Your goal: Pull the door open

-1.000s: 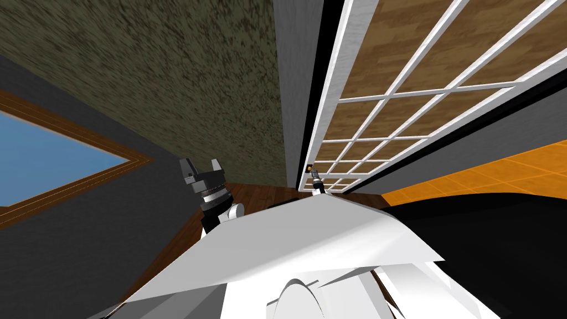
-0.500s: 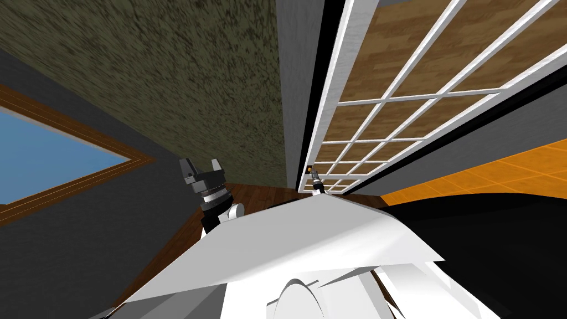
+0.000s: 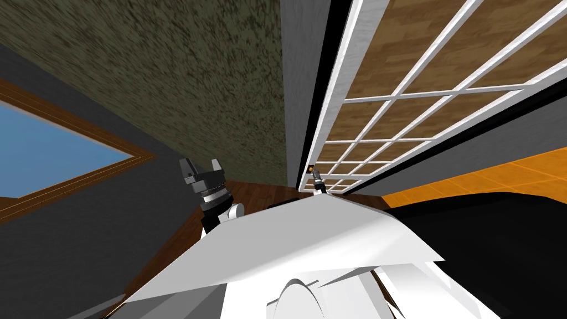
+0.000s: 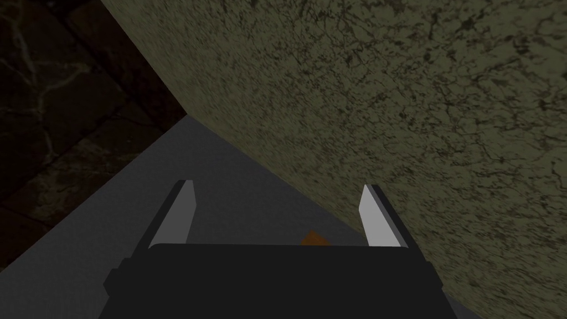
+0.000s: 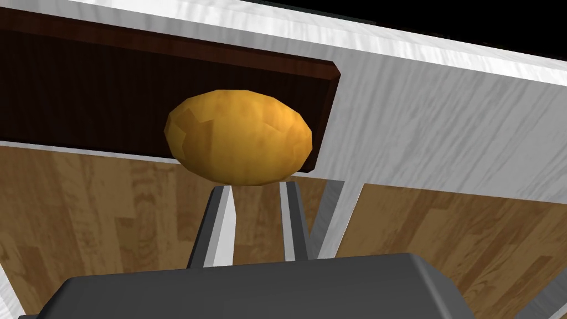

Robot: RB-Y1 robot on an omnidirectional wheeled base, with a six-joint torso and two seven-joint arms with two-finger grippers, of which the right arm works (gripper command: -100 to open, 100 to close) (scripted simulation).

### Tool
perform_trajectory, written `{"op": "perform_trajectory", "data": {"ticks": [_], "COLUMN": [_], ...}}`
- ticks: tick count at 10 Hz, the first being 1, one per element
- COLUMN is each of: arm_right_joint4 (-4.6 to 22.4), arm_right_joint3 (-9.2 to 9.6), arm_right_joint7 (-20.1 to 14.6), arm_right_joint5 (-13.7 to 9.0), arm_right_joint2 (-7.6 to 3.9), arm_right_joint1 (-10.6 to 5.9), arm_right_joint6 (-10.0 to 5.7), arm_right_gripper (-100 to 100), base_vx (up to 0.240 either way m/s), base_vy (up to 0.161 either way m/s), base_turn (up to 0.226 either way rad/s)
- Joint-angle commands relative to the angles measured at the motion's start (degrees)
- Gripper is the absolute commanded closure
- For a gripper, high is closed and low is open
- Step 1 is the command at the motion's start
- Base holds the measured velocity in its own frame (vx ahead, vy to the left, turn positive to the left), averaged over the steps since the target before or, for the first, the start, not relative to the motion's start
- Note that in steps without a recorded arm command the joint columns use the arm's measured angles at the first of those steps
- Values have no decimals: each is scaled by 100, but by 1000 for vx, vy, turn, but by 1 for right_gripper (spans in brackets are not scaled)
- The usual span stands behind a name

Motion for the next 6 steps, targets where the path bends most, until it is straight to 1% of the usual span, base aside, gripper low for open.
{"op": "perform_trajectory", "data": {"ticks": [1, 3, 6], "arm_right_joint4": [28, 40, 64], "arm_right_joint3": [63, 71, 89], "arm_right_joint7": [-218, -491, -971], "arm_right_joint5": [-27, -100, -244], "arm_right_joint2": [41, 24, -7], "arm_right_joint1": [-9, -5, 3], "arm_right_joint6": [0, -4, -12], "arm_right_gripper": [100, 100, 100], "base_vx": [-41, -41, -68], "base_vy": [-12, -3, -6], "base_turn": [65, 75, 90]}}
